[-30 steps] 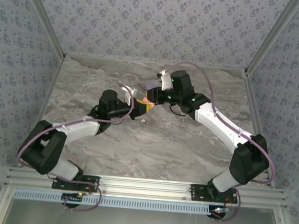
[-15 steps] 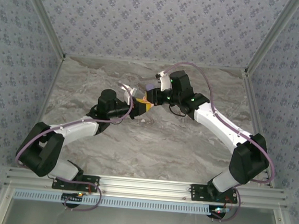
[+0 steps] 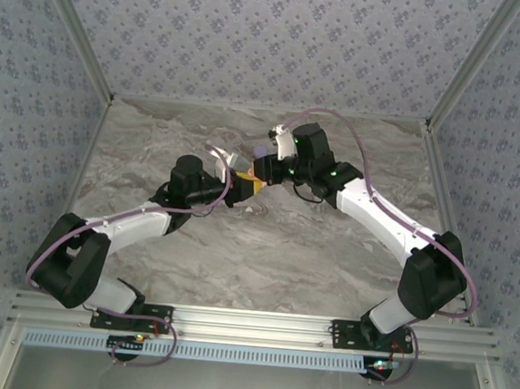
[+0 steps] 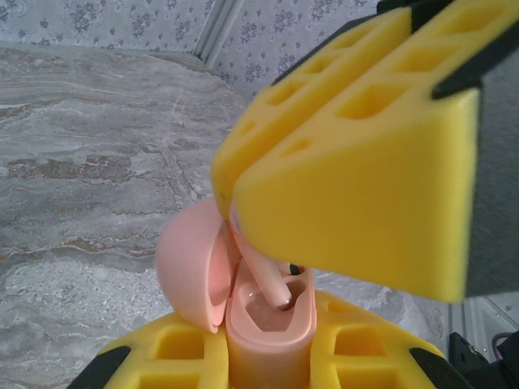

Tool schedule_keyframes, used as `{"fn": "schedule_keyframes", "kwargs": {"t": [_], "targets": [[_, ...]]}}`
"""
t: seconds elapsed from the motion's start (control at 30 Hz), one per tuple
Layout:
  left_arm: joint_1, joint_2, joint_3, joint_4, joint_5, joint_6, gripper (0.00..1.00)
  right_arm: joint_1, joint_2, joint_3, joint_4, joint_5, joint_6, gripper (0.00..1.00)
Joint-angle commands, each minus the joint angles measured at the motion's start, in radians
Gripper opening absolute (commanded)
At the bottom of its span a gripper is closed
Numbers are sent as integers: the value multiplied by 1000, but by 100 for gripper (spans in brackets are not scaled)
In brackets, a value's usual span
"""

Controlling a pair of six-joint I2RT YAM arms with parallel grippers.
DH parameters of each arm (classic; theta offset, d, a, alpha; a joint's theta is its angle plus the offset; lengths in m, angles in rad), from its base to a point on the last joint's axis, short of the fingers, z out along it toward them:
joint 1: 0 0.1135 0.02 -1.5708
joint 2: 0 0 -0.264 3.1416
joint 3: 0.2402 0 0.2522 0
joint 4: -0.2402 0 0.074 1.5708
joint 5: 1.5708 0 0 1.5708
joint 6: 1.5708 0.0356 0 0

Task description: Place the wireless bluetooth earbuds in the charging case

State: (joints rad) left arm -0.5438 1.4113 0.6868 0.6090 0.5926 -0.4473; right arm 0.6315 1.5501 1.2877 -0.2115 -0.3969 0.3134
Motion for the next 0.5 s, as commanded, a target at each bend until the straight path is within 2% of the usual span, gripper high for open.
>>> {"fn": "schedule_keyframes", "kwargs": {"t": [0.0, 0.47], "targets": [[-3, -38, 36, 14, -15, -1, 9, 12, 4, 35, -46, 7, -39, 18], [-3, -48, 43, -23, -57, 28, 8, 22, -11, 42, -86, 38, -63, 18]]}}
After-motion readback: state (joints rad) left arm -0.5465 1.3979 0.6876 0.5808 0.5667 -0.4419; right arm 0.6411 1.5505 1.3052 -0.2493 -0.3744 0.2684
